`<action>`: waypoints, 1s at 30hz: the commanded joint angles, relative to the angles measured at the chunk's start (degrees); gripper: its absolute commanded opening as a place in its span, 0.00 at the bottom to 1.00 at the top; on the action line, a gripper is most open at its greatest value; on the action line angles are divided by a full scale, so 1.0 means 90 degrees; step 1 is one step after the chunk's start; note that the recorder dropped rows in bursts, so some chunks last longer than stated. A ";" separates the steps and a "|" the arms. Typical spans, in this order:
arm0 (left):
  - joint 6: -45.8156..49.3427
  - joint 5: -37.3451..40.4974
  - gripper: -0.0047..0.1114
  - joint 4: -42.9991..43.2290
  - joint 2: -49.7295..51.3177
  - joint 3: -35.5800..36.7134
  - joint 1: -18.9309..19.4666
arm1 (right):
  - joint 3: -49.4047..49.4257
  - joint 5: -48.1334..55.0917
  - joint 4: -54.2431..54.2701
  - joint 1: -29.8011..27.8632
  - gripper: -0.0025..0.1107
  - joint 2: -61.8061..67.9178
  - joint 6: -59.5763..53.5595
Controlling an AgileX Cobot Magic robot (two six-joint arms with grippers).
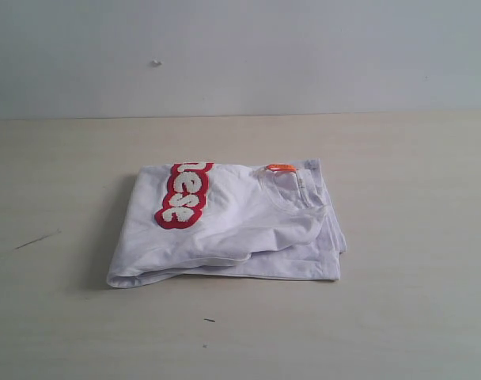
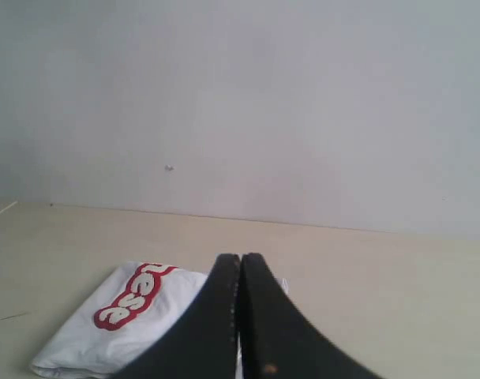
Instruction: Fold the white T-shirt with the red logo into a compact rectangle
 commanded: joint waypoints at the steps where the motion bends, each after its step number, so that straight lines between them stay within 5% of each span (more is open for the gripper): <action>1: 0.0000 -0.0064 0.04 -0.0045 -0.0031 0.0019 -0.0005 | 0.0041 -0.0015 0.0003 0.0007 0.02 -0.0010 -0.0018; 10: 0.0000 -0.0064 0.04 -0.0045 -0.0031 0.0019 -0.0005 | 0.0050 -0.0015 0.0003 -0.0156 0.02 -0.0010 -0.0018; 30: 0.0000 -0.0064 0.04 -0.0045 -0.0031 0.0019 -0.0005 | 0.0050 -0.0015 -0.0008 -0.2895 0.02 -0.1233 -0.0018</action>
